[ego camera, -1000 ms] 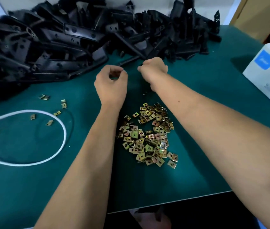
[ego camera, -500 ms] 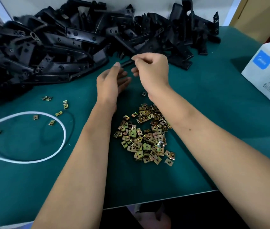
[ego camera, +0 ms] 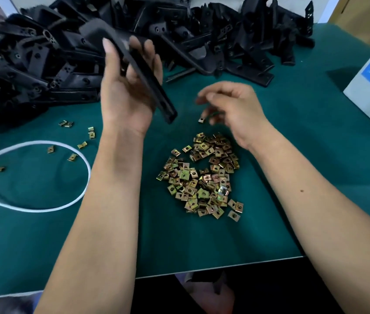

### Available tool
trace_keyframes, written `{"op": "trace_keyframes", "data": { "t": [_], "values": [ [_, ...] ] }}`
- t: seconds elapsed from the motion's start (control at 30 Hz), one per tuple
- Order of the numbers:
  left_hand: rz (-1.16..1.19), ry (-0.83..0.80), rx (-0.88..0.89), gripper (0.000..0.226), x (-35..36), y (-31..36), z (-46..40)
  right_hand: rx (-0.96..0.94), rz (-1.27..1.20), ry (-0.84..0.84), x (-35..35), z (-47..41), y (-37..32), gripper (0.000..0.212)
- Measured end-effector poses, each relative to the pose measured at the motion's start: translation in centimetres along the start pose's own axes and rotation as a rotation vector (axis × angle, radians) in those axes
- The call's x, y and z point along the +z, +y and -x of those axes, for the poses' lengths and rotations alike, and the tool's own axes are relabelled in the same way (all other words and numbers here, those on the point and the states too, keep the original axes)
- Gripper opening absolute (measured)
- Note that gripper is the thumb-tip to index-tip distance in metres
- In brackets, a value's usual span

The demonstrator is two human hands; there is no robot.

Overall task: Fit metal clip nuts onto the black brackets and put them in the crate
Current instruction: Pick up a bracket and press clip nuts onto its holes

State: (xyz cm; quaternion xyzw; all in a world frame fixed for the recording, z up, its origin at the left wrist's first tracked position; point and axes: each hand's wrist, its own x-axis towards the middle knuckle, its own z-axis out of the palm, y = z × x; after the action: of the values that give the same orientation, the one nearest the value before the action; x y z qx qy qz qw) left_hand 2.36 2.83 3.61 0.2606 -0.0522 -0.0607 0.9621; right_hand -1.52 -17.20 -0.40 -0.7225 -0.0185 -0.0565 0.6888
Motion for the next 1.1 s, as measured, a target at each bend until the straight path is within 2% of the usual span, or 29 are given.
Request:
{"op": "trace_keyframes", "data": {
  "t": [0.07, 0.1, 0.13, 0.2, 0.3, 0.37, 0.43, 0.53, 0.6, 0.7, 0.8, 0.93, 1.1],
  "values": [
    [0.067, -0.011, 0.013, 0.041, -0.5, 0.9, 0.1, -0.053, 0.370, 0.201, -0.9, -0.5, 0.6, 0.020],
    [0.086, -0.008, 0.012, 0.043, -0.9, 1.2, 0.2, -0.080, 0.557, 0.223, -1.2, -0.6, 0.9, 0.018],
    [0.064, 0.008, 0.022, 0.046, -1.2, 1.3, 0.2, -0.095, 0.679, 0.204, -1.4, -0.6, 1.1, 0.014],
    [-0.124, 0.082, 0.077, 0.055, -1.3, 1.0, 0.1, -0.102, 0.808, 0.109, -1.2, -0.5, 1.2, 0.007],
    [-0.409, 0.184, 0.160, 0.061, -1.1, 0.4, -0.3, -0.118, 0.936, 0.031, -0.6, -0.5, 1.4, 0.014],
    [-0.566, 0.210, 0.203, 0.063, -1.2, 0.1, -0.5, -0.132, 0.926, 0.027, -0.5, -0.5, 1.5, 0.011],
    [-0.699, 0.205, 0.295, 0.047, -1.2, -0.3, -0.5, -0.145, 0.908, 0.015, -0.5, -0.2, 1.5, 0.010],
    [-0.940, 0.073, 0.527, 0.034, -1.5, -0.6, -0.2, -0.185, 0.849, 0.022, -0.3, 0.0, 1.5, 0.014],
    [-1.222, -0.057, 0.619, 0.039, -1.8, -1.3, 0.0, -0.216, 0.721, 0.059, 0.2, 0.1, 1.5, 0.016],
    [-1.576, -0.160, 0.490, 0.063, -2.4, -2.8, 0.0, -0.174, 0.292, 0.164, 0.9, 0.1, 1.2, 0.013],
    [-1.648, -0.223, 0.352, 0.087, -3.2, -3.9, 0.0, -0.074, 0.096, 0.180, 0.7, -0.1, 1.1, 0.020],
    [-1.653, -0.235, 0.307, 0.100, -3.7, -4.5, 0.0, -0.024, 0.098, 0.147, 0.3, -0.2, 1.4, 0.032],
    [-1.661, -0.215, 0.336, 0.100, -3.7, -4.7, 0.4, -0.079, 0.136, 0.146, 0.2, -0.4, 1.5, 0.017]
  ]
}}
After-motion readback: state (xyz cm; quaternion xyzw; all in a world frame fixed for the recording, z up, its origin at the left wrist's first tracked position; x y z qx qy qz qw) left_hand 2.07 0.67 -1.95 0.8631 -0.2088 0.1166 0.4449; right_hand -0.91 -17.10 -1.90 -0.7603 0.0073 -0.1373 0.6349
